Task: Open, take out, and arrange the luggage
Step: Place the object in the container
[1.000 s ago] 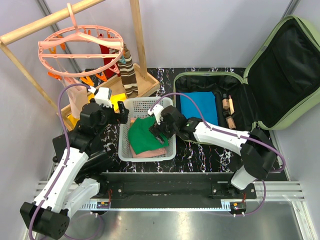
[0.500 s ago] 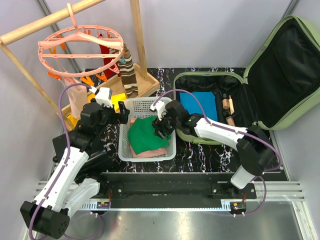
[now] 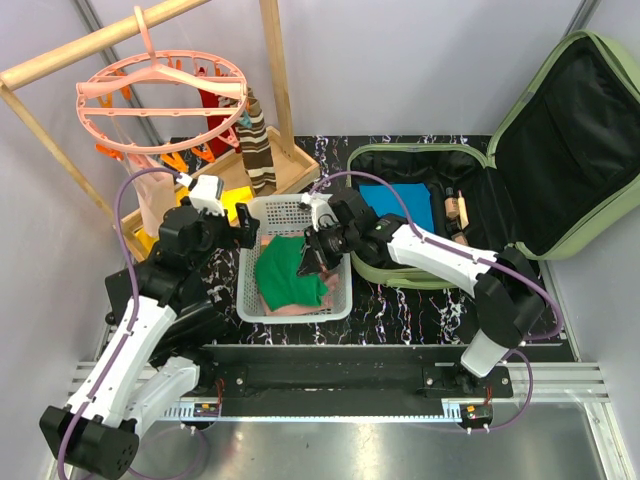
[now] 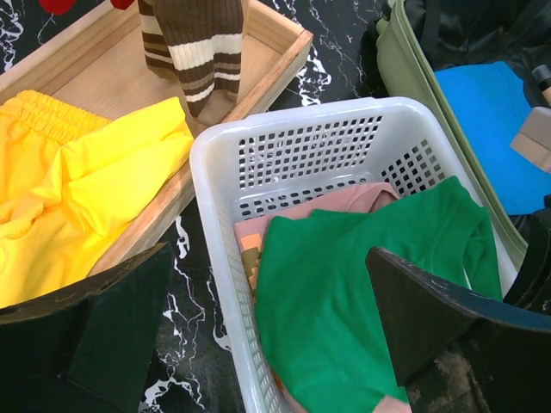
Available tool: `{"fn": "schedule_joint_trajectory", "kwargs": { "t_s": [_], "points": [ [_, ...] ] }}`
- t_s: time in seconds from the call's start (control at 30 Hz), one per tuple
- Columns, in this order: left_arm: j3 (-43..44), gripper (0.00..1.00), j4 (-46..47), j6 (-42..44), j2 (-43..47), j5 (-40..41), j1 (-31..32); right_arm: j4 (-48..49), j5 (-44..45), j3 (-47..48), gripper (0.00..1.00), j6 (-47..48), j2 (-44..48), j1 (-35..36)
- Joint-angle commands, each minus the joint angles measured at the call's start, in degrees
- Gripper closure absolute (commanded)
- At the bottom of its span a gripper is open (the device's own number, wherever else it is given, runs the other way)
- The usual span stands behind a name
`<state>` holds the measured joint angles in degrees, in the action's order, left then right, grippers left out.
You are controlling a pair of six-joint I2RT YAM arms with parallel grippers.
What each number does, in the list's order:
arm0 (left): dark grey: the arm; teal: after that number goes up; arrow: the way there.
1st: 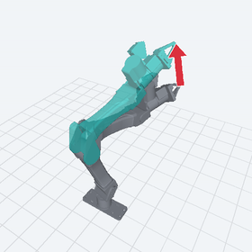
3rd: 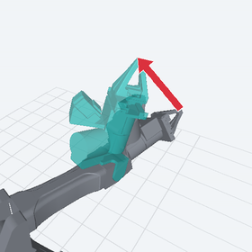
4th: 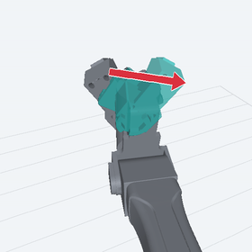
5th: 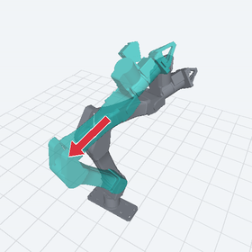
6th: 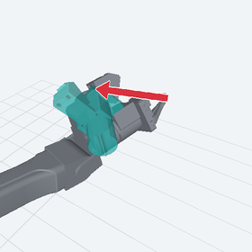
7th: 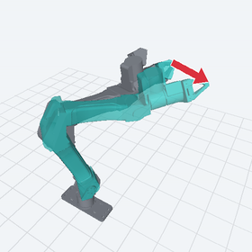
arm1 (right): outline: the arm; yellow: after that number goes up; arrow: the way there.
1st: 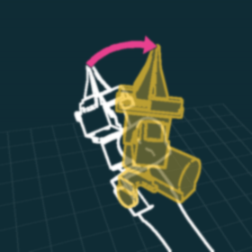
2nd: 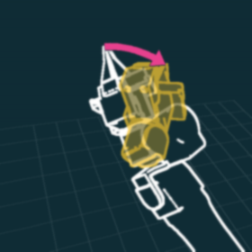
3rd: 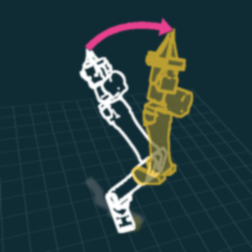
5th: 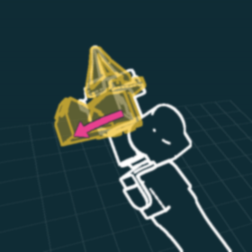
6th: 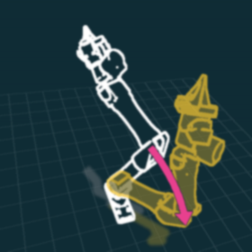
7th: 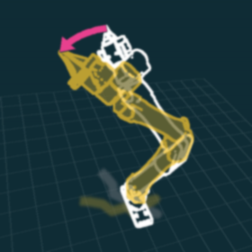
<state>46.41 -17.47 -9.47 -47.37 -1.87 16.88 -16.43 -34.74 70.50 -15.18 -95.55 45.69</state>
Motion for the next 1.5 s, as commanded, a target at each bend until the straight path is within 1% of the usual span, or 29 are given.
{"fn": "schedule_joint_trajectory", "kwargs": {
  "t_s": [0.0, 0.03, 0.07, 0.1, 0.17, 0.2, 0.23, 0.27, 0.3, 0.33, 0.4, 0.43, 0.5, 0.53, 0.57, 0.7, 0.83, 0.97, 1.03, 1.23, 1.27, 1.33, 1.43, 1.47],
  "points": [
    [0.61, 0.01, 2.44, -0.28, 1.93, -1.38, 0.17, -0.72, -4.99, -2.18, 1.00, -16.27, 0.54, 0.10],
    [0.61, 0.01, 2.45, -0.28, 2.02, -1.38, 0.25, -0.19, -4.20, -3.77, 1.00, -19.24, 0.54, 0.10],
    [0.61, 0.01, 2.45, -0.28, 2.11, -1.30, 0.25, 0.34, -2.89, -5.62, 1.00, -20.14, 0.89, 0.19],
    [0.61, 0.01, 2.45, -0.28, 2.20, -1.30, 0.25, 0.78, -1.83, -8.86, 1.00, -20.76, 1.06, 0.10],
    [0.61, 0.01, 2.36, -0.28, 2.29, -1.38, 0.43, -0.44, 3.00, -10.90, 0.98, -20.33, 1.50, 0.10],
    [0.61, 0.01, 2.36, -0.28, 2.29, -1.30, 0.43, -1.23, 4.84, -11.61, 0.95, -19.02, 1.68, 0.19],
    [0.61, 0.01, 2.44, -0.28, 2.29, -1.38, 0.43, -3.33, 7.73, -11.44, 0.89, -18.23, 1.77, 0.10],
    [0.61, 0.01, 2.45, -0.28, 2.20, -1.38, 0.43, -4.22, 8.28, -10.92, 0.84, -17.26, 1.77, 0.10],
    [0.61, 0.01, 2.45, -0.28, 2.11, -1.38, 0.43, -5.10, 8.63, -9.26, 0.78, -15.77, 1.86, 0.10],
    [0.61, 0.01, 2.45, -0.28, 2.11, -1.38, 0.43, -5.72, 8.81, -8.37, 0.57, -15.41, 1.86, 0.10],
    [0.52, 0.01, 2.45, -0.19, 2.02, -1.30, 0.52, -6.33, 9.42, -5.92, 0.42, -14.36, 2.21, 0.10],
    [0.52, 0.01, 2.45, -0.19, 2.02, -1.38, 0.52, -7.64, 11.00, -5.03, 0.22, -14.26, 2.38, 0.10],
    [0.17, 0.01, 2.88, -0.45, 1.85, -1.73, 0.52, -9.41, 12.59, -2.75, 0.12, -14.09, 2.30, 0.10],
    [0.08, 0.01, 3.15, -0.72, 0.98, -2.34, 0.69, -10.63, 13.99, -2.30, 0.02, -14.52, 2.38, 0.01],
    [0.08, 0.01, 3.15, -1.16, 0.36, -2.61, 0.87, -10.64, 14.43, -2.04, 0.00, -14.96, 2.64, -0.08],
    [0.69, 0.01, 3.50, -2.48, -2.72, -3.32, 3.85, -10.38, 17.59, -2.38, 0.00, -16.81, 3.70, -0.60],
    [2.01, 0.01, 4.20, -3.18, -5.70, -2.26, 7.63, -9.24, 21.98, -2.38, 0.00, -16.72, 2.65, -1.83],
    [2.11, 0.01, 5.78, -6.07, -8.34, -1.74, 9.39, -6.00, 25.51, -1.94, 0.00, -16.46, 1.51, -2.36],
    [1.40, 0.01, 7.01, -7.04, -8.79, -0.25, 10.27, -3.62, 27.17, -1.60, 0.00, -16.37, 0.81, -2.62],
    [0.60, 0.01, 9.57, -10.04, -13.35, 1.69, 10.45, 0.25, 29.11, 1.83, 0.00, -14.88, -4.55, -2.80],
    [1.30, 0.01, 9.30, -10.04, -14.23, 3.43, 10.45, 0.78, 29.38, 2.36, 0.00, -14.62, -5.60, -2.80],
    [2.10, 0.01, 8.60, -10.04, -17.29, 6.25, 10.36, 1.48, 29.64, 2.97, 0.04, -13.74, -6.58, -2.80],
    [2.54, 0.01, 8.51, -11.09, -19.94, 7.58, 8.96, 4.03, 29.38, 2.71, 0.21, -12.68, -7.55, -2.80],
    [1.85, 0.02, 9.12, -12.31, -20.21, 6.97, 8.35, 4.64, 29.29, 2.71, 0.29, -12.51, -8.33, -2.80]
  ]
}}
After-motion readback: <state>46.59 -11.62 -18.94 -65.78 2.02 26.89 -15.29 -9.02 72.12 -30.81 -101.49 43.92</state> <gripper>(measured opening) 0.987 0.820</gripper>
